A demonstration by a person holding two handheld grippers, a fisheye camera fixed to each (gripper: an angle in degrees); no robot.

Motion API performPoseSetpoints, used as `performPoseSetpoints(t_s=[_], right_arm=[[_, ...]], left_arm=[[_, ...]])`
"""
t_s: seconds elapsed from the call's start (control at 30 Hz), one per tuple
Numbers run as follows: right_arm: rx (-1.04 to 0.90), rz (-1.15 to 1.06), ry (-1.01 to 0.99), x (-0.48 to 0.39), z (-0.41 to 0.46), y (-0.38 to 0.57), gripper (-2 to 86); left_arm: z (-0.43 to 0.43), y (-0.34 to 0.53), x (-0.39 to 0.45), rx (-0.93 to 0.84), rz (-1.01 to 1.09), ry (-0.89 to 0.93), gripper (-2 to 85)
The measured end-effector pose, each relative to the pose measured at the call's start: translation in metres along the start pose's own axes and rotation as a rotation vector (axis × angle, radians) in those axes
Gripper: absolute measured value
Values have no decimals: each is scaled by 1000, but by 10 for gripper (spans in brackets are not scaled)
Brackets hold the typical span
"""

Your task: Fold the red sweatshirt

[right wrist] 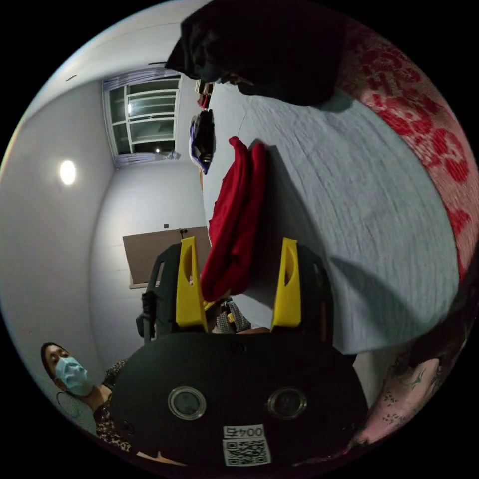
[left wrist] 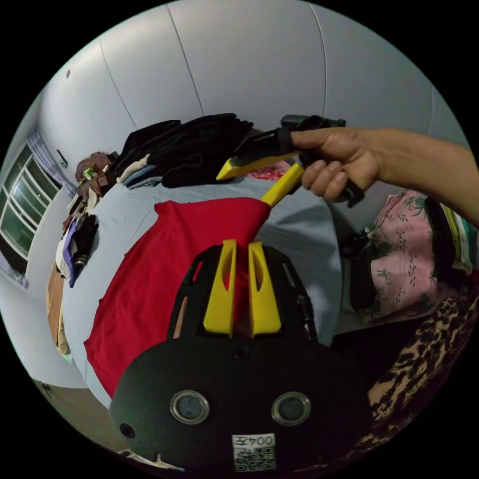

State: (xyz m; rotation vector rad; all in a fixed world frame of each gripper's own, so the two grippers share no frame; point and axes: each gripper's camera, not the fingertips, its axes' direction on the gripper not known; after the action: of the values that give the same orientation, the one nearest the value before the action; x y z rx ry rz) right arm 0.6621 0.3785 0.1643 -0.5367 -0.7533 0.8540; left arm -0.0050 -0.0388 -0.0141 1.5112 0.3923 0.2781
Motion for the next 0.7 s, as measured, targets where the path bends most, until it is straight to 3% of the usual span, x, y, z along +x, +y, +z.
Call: performPoseSetpoints(t_s=[0.33,0.47,0.7], right_arm=[[-179,-34,13,-43,74,-74,150],[-88,-107,17,-83,85,-55,86],[36,-229,-3,-168,132,-2,71]], left_arm=[[-93,-3,-54,89,-214,44,17],[-148,14,-105,185,-381,150,16],[-255,73,-204,324,-595,312,15]])
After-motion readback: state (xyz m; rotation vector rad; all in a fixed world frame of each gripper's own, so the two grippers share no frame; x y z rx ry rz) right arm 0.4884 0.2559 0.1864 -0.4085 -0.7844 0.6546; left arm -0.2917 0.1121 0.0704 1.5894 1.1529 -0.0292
